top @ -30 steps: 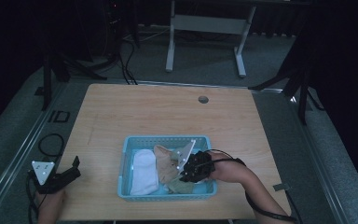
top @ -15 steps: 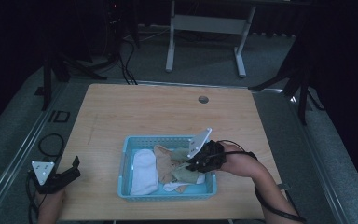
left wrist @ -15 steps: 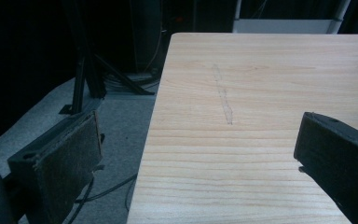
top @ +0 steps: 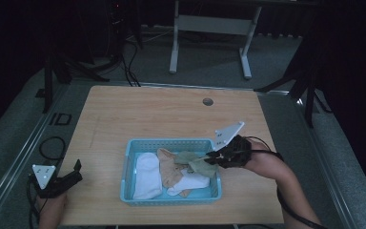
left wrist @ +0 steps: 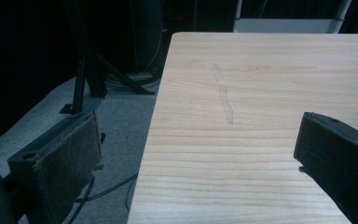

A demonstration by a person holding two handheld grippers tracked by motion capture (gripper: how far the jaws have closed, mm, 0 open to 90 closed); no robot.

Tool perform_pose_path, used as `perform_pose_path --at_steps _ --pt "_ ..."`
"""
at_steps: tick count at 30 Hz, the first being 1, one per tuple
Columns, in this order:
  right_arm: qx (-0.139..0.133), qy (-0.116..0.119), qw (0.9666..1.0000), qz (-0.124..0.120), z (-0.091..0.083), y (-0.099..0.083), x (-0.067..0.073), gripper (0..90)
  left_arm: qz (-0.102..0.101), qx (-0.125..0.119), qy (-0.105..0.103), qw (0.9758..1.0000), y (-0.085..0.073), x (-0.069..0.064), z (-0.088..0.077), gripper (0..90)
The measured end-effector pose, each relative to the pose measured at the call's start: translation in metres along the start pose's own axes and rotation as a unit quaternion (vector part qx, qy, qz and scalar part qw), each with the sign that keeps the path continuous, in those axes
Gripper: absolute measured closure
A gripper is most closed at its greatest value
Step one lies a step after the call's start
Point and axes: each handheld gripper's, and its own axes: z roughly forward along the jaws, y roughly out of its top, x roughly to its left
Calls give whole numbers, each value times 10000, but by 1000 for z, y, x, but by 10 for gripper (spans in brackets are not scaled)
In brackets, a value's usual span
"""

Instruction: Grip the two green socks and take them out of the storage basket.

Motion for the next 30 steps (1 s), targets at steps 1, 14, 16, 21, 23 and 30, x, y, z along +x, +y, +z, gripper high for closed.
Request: perform_pose_path --at_steps 1,14,16,21,23,30 --pt "0 -50 10000 23 -3 -2 -1 796 -1 2 4 10000 0 0 0 3" --pt "-234 -607 9958 638 -49 -49 -16 797 0 6 15 10000 0 0 0 4" --pt "-247 -646 9949 732 -53 -57 -16 796 0 2 13 10000 0 0 0 4" --pt "-213 -776 9921 958 -58 -76 -17 797 5 2 13 10000 0 0 0 4" --pt "-205 -791 9912 1039 -58 -84 -17 797 -4 -5 15 10000 0 0 0 4" --pt "-206 -707 9883 1332 -48 -112 -15 797 6 -2 19 10000 0 0 0 4"
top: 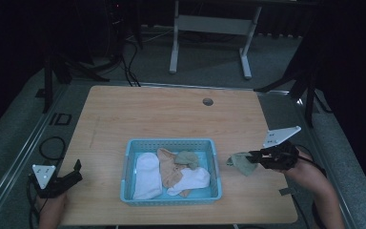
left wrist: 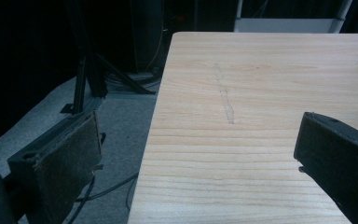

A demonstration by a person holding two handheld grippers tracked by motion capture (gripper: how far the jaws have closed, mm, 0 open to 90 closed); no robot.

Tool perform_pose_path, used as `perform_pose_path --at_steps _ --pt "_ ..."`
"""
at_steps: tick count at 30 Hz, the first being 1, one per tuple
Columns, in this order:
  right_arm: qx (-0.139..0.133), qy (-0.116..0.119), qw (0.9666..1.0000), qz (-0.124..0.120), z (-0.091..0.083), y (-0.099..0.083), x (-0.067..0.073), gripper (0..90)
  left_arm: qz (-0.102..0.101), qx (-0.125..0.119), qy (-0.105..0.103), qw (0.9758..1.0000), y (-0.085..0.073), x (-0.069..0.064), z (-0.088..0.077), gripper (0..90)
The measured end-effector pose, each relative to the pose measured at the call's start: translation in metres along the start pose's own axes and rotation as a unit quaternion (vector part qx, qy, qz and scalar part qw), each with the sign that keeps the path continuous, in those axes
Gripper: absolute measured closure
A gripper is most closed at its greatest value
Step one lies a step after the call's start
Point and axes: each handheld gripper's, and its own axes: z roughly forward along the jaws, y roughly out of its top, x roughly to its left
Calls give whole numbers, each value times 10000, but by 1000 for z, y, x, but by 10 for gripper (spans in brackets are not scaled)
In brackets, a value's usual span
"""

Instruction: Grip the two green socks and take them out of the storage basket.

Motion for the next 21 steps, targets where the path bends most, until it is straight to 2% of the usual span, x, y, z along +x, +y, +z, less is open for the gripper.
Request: perform_pose_path --at_steps 9,21 --pt "156 207 9992 308 21 -33 -2 796 5 4 1 10000 0 0 0 4" --pt "434 498 9963 558 60 -63 1 795 8 -2 -3 10000 0 0 0 4"
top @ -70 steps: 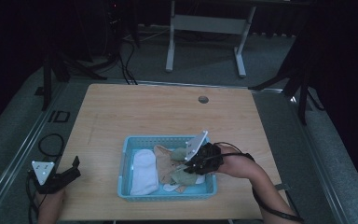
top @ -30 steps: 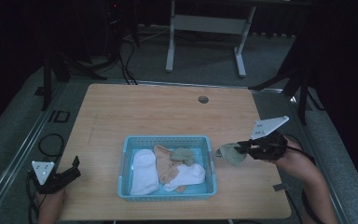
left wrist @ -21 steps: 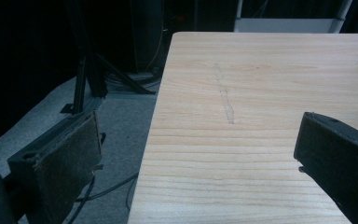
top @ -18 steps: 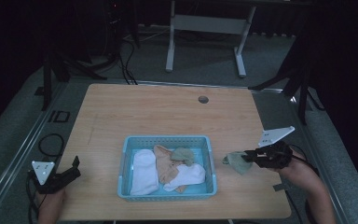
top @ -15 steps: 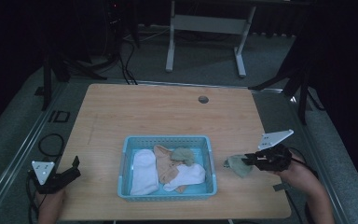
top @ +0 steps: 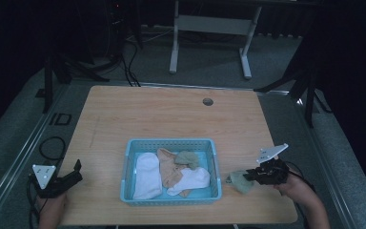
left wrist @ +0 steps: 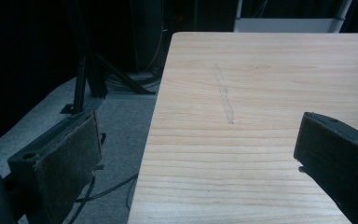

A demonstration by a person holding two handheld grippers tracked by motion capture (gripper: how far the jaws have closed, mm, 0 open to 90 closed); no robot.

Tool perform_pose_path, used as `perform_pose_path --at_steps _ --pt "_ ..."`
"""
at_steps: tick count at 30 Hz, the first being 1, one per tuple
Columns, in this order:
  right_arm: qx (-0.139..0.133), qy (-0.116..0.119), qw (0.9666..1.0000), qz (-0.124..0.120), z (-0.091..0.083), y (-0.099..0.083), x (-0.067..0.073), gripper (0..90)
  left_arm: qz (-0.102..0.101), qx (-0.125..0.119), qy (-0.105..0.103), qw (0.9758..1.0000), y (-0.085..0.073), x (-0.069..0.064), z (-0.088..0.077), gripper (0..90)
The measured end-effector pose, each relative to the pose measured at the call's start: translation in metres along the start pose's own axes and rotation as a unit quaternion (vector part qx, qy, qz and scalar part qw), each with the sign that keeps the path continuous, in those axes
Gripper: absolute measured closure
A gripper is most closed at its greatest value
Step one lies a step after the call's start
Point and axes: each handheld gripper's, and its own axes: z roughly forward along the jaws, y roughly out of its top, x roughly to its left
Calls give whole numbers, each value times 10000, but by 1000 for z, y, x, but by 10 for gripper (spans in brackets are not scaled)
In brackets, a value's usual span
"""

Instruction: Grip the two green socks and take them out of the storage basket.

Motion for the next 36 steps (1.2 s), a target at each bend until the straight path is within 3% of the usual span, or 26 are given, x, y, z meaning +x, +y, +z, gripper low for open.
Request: perform_pose_path --at_steps 9,14,18,25,36 --pt "211 13 9994 292 19 -21 -7 794 7 -1 -2 10000 0 0 0 4" --pt "179 74 9988 459 24 -27 -12 790 16 4 5 10000 0 0 0 3" --pt "338 -159 9980 512 25 -26 -14 687 12 7 5 10000 0 0 0 4" --pt "138 -481 9978 432 4 -6 -14 584 12 5 -8 10000 0 0 0 4" --pt "5 -477 9989 33 -5 38 -5 552 5 4 -1 10000 0 0 0 4"
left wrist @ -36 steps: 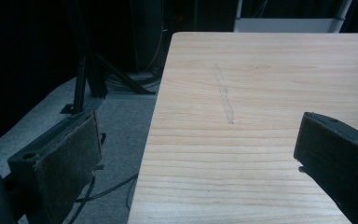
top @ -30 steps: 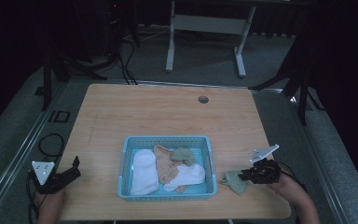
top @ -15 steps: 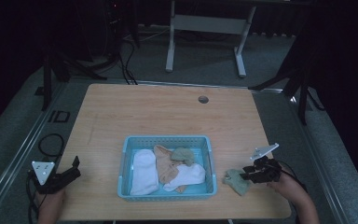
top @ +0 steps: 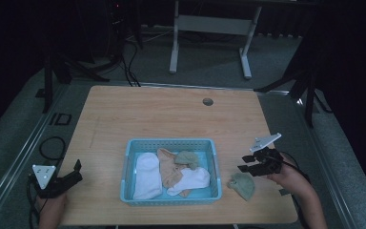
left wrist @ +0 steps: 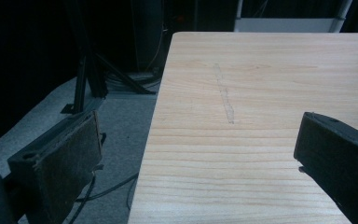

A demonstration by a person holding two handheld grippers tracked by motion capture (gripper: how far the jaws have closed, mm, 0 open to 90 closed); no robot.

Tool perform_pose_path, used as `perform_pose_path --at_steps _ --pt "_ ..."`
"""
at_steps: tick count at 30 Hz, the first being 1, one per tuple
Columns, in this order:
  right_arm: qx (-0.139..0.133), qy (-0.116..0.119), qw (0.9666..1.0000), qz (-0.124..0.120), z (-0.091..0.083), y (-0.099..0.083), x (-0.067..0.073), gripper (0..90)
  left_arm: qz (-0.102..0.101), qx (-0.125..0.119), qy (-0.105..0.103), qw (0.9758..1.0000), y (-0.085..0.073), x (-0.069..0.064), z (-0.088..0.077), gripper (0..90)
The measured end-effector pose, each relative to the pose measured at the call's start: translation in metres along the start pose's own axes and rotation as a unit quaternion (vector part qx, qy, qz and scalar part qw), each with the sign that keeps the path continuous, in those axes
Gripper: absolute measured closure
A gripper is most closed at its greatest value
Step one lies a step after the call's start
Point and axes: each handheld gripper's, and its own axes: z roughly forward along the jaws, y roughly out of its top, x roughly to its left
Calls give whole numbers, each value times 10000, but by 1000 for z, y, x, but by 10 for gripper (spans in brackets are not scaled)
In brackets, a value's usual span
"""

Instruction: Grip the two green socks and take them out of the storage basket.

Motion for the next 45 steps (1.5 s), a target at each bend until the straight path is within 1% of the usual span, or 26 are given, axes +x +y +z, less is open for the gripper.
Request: perform_pose_path --at_steps 2,3,5,8,9,11,12,14,16,18,19,21,24,25,26,27,29,32,33,35,36,38,40,41,42,45 --pt "-7 0 10000 4 0 4 1 552 0 3 2 10000 0 0 0 4" --pt "-47 35 10000 -45 -1 11 2 552 0 4 0 10000 0 0 0 4" --pt "-72 57 9999 -94 -1 17 4 553 -1 -1 0 10000 0 0 0 3" --pt "-84 55 9998 -145 -1 22 6 553 -3 -3 1 10000 0 0 0 4" --pt "-168 135 9996 -207 -2 27 9 554 -5 5 2 10000 0 0 0 4" --pt "-192 158 9994 -227 -3 29 10 554 -13 7 2 10000 0 0 0 4" --pt "-231 196 9992 -277 -3 33 12 553 -13 3 8 10000 0 0 0 4" --pt "-235 214 9990 -308 -3 36 13 553 -13 2 6 10000 0 0 0 4" --pt "-220 251 9988 -352 -1 42 16 523 -10 4 1 10000 0 0 0 4" --pt "-230 280 9986 -392 0 44 18 516 -10 4 0 10000 0 0 0 4" --pt "-231 336 9980 -479 2 48 22 503 -12 1 2 10000 0 0 0 4" --pt "-249 365 9974 -562 4 53 26 503 -9 0 4 10000 0 0 0 4" --pt "-251 400 9969 -636 6 58 30 502 -11 3 4 10000 0 0 0 4" --pt "-266 429 9963 -696 9 63 33 503 -15 5 2 10000 0 0 0 4" --pt "-266 429 9963 -696 9 63 33 503 -15 5 2 10000 0 0 0 4" --pt "-226 468 9957 -761 13 68 37 508 -12 3 1 10000 0 0 0 4" --pt "-196 522 9951 -816 18 73 39 508 -9 3 1 10000 0 0 0 4" --pt "-177 580 9946 -846 23 77 41 509 -9 2 -1 10000 0 0 0 4" --pt "-175 619 9941 -869 27 83 43 511 -8 2 -4 10000 0 0 0 4" --pt "-169 637 9940 -871 29 85 44 511 -11 -5 -4 10000 0 0 0 4" --pt "-166 664 9936 -894 34 91 46 516 -7 -3 -6 10000 0 0 0 4" --pt "-132 664 9935 -913 38 96 48 516 -4 -13 -10 10000 0 0 0 4" --pt "-133 668 9933 -929 41 99 49 516 -5 -13 -11 10000 0 0 0 4" --pt "-159 700 9931 -930 45 103 50 517 -5 -15 -21 10000 0 0 0 4" --pt "-159 700 9931 -930 45 103 50 517 -5 -15 -21 10000 0 0 0 4" --pt "-89 767 9924 -961 55 111 54 520 5 -16 -27 10000 0 0 0 4"
